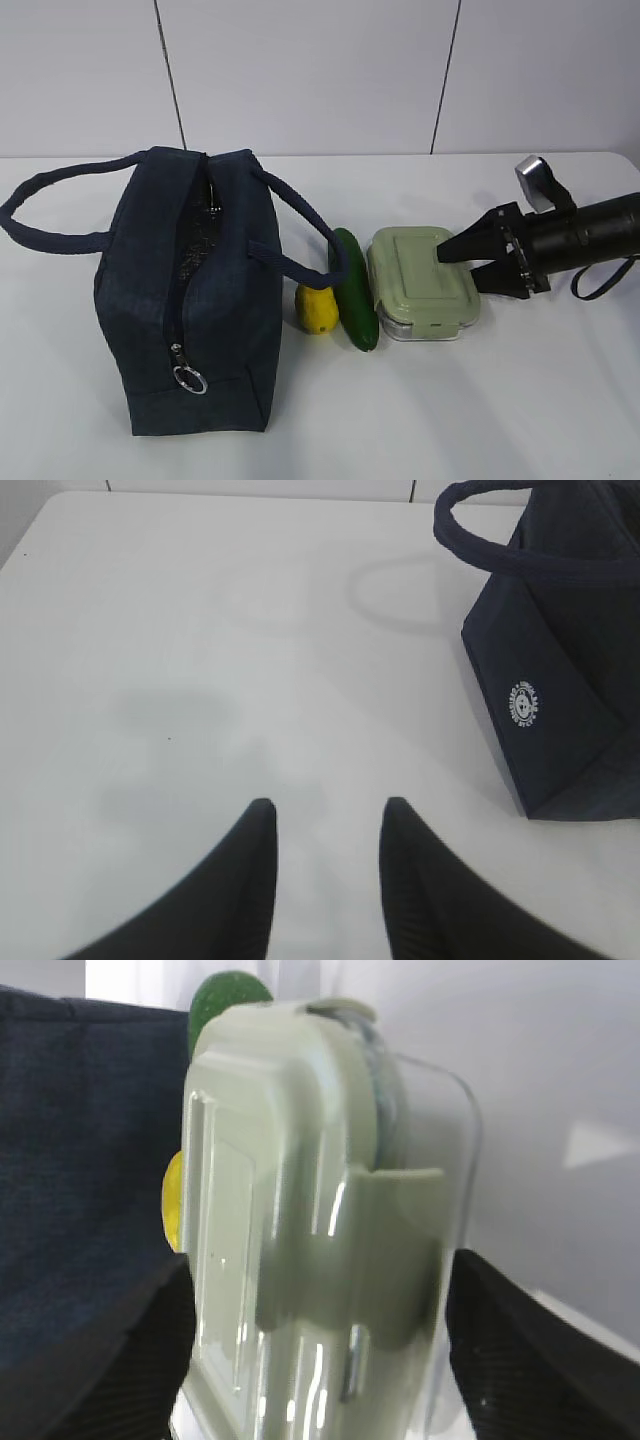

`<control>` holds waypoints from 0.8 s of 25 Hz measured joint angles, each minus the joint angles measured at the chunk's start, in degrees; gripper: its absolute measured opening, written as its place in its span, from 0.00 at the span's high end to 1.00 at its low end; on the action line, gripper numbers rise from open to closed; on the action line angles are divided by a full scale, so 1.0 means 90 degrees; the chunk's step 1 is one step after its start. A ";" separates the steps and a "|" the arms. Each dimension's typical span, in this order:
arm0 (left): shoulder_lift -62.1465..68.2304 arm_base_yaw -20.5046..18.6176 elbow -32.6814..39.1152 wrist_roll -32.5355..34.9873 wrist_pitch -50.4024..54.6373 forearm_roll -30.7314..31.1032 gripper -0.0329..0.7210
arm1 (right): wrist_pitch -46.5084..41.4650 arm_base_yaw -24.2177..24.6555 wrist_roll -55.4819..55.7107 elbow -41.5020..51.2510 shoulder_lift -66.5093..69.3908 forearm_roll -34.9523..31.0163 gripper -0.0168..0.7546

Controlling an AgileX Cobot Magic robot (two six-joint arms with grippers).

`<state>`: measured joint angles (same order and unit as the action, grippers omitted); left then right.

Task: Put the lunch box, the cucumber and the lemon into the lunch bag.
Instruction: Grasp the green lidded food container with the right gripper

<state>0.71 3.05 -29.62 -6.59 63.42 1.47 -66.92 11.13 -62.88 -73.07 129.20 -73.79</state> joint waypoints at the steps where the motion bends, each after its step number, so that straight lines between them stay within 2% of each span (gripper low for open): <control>1: 0.0000 0.0000 0.0000 0.0000 0.0000 0.0000 0.62 | 0.0000 -0.0024 0.0000 0.0000 0.0000 0.0011 0.24; 20: 0.0000 0.0000 0.0000 0.0000 0.0000 0.0000 0.62 | 0.0000 -0.0075 0.0112 0.0000 0.0162 0.0025 0.24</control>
<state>0.71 3.05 -29.62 -6.59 63.42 1.47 -66.92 10.45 -61.88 -73.07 130.66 -73.57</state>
